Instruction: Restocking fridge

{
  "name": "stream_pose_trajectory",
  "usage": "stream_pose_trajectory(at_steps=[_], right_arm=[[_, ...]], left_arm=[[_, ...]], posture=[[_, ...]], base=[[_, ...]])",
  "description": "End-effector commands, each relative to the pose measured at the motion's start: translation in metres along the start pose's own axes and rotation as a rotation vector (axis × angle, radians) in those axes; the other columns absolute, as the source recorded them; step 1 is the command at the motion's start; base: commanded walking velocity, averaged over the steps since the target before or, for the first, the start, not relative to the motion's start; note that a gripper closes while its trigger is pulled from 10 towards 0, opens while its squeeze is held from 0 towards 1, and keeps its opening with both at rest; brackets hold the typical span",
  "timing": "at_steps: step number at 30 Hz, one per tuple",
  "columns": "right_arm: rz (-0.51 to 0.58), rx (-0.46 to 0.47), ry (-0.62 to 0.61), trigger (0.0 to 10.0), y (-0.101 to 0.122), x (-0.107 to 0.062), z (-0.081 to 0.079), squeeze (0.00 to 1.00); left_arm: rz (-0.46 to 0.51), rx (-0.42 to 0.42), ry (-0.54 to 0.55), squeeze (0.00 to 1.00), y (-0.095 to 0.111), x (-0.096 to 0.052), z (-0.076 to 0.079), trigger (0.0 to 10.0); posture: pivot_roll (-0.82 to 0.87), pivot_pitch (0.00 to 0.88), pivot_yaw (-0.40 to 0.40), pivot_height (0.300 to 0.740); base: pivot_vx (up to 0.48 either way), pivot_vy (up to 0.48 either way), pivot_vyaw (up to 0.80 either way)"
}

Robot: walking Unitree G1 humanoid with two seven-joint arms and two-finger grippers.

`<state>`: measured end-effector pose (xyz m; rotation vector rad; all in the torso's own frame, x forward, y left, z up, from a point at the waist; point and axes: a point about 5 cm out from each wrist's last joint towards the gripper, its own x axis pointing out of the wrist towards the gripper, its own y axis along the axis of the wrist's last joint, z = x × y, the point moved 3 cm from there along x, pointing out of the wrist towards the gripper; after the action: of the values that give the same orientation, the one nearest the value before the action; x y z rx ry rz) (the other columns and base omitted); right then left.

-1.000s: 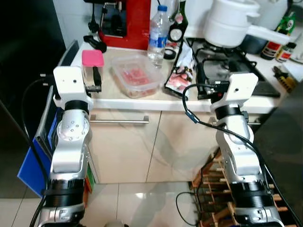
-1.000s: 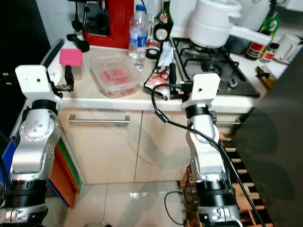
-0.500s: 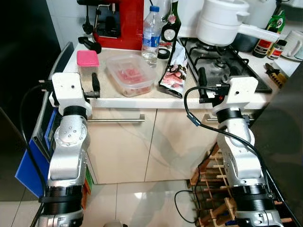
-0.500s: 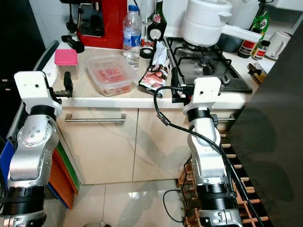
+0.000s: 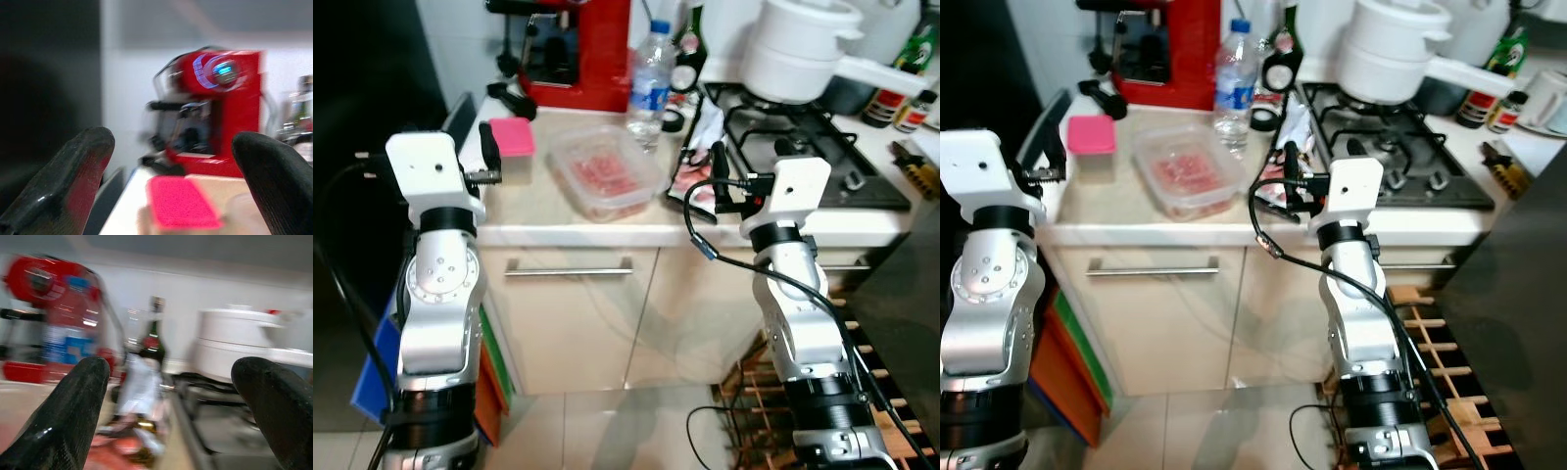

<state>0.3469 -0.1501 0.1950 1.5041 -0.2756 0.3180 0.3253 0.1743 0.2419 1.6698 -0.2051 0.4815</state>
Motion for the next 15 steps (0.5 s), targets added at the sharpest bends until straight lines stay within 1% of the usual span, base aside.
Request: stream_pose_trajectory(at_steps=[1, 2, 4, 6, 7, 10, 12, 13, 14, 15], right_arm=[[0.040, 0.008, 0.007, 10.0, 0.008, 0.003, -0.006, 0.00], [0.040, 0.008, 0.007, 10.0, 0.008, 0.003, -0.006, 0.00], [0.045, 0.006, 0.004, 10.0, 0.008, 0.003, -0.006, 0.00], [0.045, 0.006, 0.004, 10.0, 0.008, 0.004, -0.006, 0.00], [0.045, 0.005, 0.001, 10.0, 0.007, 0.004, -0.006, 0.00], [0.045, 0.006, 0.001, 10.0, 0.007, 0.003, -0.006, 0.00], [0.045, 0.007, 0.001, 10.0, 0.007, 0.003, -0.007, 0.00], [0.045, 0.008, 0.000, 10.0, 0.007, 0.002, -0.007, 0.00], [0.045, 0.008, 0.000, 10.0, 0.007, 0.002, -0.007, 0.00], [0.046, 0.009, 0.001, 10.0, 0.007, 0.002, -0.008, 0.00]], left_arm=[[0.071, 0.033, -0.008, 0.00, 0.014, 0.002, -0.002, 10.0], [0.071, 0.033, -0.008, 0.00, 0.014, 0.002, -0.002, 10.0], [0.069, 0.065, -0.062, 0.00, 0.015, 0.003, 0.007, 10.0], [0.065, 0.070, -0.073, 0.00, 0.014, 0.004, 0.010, 10.0], [0.041, 0.097, -0.106, 0.00, 0.010, 0.005, 0.017, 10.0], [0.022, 0.070, -0.114, 0.00, 0.008, 0.006, 0.019, 10.0], [-0.051, 0.022, -0.119, 0.00, -0.002, 0.009, 0.023, 10.0], [-0.103, 0.008, -0.126, 0.00, -0.008, 0.012, 0.027, 10.0], [-0.103, 0.008, -0.126, 0.00, -0.008, 0.012, 0.027, 10.0], [-0.152, -0.011, -0.125, 0.00, -0.014, 0.014, 0.030, 10.0]], posture=[[0.12, 0.000, -0.056, 0.740], [0.12, 0.000, -0.056, 0.740], [0.12, 0.000, -0.055, 0.740], [0.12, 0.000, -0.054, 0.740], [0.12, 0.000, -0.051, 0.740], [0.12, 0.000, -0.051, 0.740], [0.12, 0.000, -0.049, 0.740], [0.12, 0.000, -0.050, 0.740], [0.12, 0.000, -0.050, 0.740], [0.12, 0.000, -0.050, 0.740]], base=[[0.000, 0.000, 0.00], [0.000, 0.000, 0.00], [0.000, 0.000, 0.00], [0.000, 0.000, 0.00], [0.000, 0.000, 0.00], [0.000, 0.000, 0.00], [0.000, 0.000, 0.00], [0.000, 0.000, 0.00], [0.000, 0.000, 0.00], [0.000, 0.000, 0.00]])
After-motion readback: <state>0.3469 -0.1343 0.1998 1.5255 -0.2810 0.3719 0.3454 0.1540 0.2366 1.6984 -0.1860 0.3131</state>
